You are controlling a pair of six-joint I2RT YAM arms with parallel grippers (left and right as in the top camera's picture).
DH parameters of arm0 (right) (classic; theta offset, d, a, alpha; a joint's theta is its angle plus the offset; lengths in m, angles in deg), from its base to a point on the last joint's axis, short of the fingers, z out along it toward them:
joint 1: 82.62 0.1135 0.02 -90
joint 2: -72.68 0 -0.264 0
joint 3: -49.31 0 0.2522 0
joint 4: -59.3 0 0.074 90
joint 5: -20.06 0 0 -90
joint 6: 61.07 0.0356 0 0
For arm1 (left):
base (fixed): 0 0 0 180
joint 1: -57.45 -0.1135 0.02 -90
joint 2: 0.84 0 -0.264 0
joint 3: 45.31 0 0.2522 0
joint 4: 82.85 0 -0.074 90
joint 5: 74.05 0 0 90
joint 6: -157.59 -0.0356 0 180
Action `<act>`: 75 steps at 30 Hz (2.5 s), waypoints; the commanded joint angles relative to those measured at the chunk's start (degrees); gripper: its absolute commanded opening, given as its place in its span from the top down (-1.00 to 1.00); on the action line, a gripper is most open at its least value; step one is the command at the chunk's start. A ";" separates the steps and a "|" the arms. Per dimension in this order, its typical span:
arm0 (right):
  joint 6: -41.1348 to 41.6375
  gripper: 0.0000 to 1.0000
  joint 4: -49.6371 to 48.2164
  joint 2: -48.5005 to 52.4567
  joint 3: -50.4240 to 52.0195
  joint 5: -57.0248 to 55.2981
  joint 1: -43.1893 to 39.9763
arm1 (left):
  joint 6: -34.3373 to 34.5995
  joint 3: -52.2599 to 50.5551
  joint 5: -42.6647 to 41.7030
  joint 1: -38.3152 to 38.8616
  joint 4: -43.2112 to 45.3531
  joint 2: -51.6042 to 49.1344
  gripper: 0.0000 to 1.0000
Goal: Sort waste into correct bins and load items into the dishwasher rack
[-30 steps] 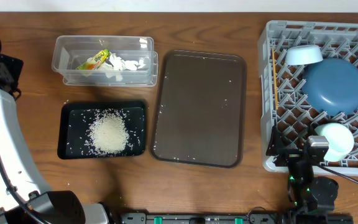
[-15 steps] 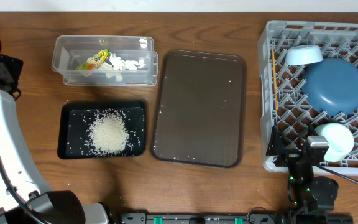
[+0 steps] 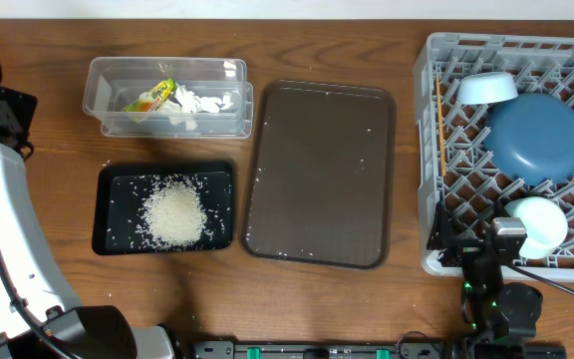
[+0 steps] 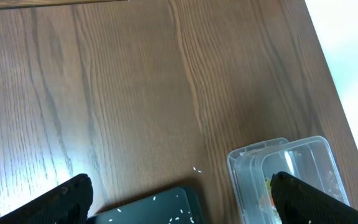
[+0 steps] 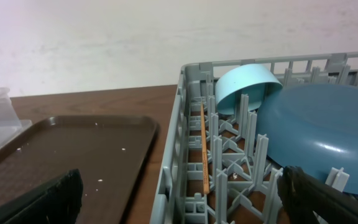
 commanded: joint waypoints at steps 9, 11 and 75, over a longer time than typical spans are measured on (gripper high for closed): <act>-0.81 -0.98 0.26 -0.42 0.07 0.42 -0.76 | 0.07 -0.15 0.35 -0.09 -0.04 -0.07 -0.87; -0.79 -0.98 0.26 -0.42 0.07 0.42 -0.74 | -2.05 -0.15 0.44 -0.11 -0.92 -0.39 -0.86; -0.81 -0.98 0.26 -0.42 0.07 0.42 -0.74 | -20.28 -96.48 -12.28 22.56 58.25 82.73 -0.87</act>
